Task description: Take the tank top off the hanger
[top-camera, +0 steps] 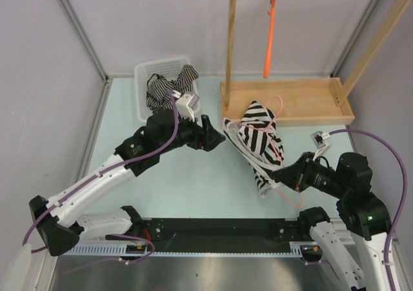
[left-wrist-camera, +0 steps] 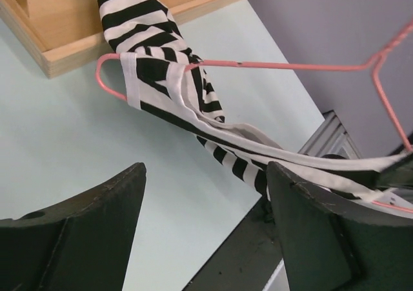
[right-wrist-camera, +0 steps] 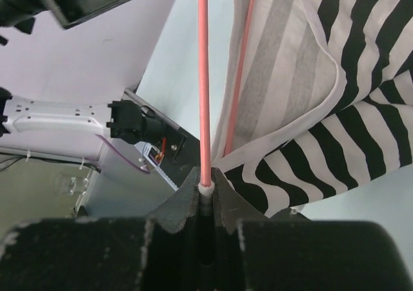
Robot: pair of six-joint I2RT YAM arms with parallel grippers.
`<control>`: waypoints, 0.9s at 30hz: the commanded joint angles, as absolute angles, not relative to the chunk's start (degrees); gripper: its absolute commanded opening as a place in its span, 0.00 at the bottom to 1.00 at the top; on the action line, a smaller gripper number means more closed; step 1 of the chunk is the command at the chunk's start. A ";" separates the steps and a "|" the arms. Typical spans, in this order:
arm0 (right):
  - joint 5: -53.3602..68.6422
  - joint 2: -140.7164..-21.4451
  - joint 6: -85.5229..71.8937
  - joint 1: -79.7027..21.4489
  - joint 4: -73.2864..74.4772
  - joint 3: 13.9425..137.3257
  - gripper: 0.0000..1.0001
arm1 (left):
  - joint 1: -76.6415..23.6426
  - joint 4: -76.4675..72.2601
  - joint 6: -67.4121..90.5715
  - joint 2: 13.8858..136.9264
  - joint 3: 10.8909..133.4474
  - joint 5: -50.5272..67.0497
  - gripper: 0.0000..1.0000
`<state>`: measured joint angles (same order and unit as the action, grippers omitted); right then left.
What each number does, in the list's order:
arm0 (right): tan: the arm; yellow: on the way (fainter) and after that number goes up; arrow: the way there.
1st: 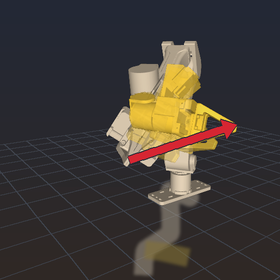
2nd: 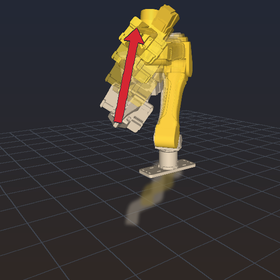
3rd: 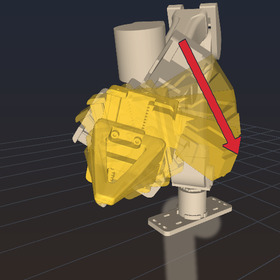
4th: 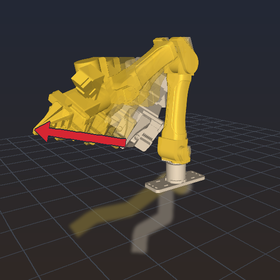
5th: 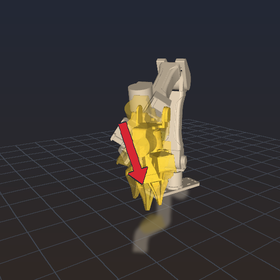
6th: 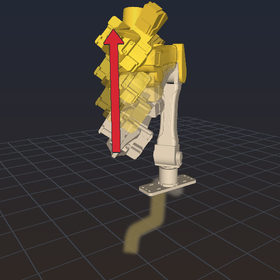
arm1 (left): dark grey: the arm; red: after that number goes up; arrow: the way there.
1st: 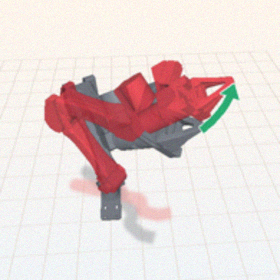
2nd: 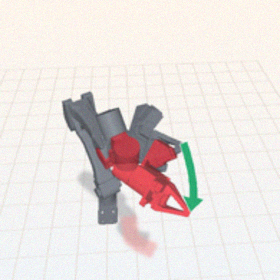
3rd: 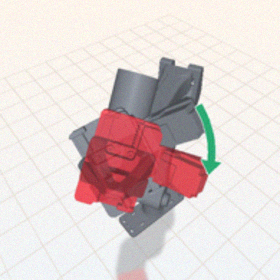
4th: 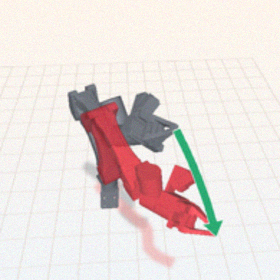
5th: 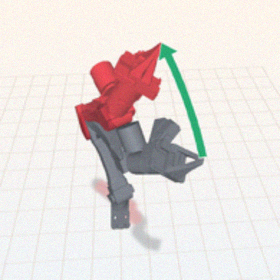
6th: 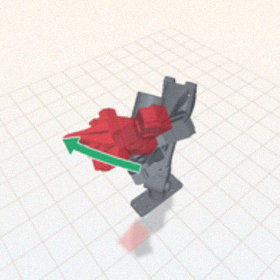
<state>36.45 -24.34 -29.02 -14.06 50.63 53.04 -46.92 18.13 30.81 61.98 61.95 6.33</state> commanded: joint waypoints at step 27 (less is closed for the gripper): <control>54.66 -22.76 -19.08 -4.85 57.46 63.10 0.00 | -44.04 26.54 21.80 77.34 79.01 -10.10 0.00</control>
<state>47.86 -23.59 -24.03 -7.62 53.30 58.30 -46.61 24.29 23.55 76.42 74.67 -4.45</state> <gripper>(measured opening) 0.101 0.024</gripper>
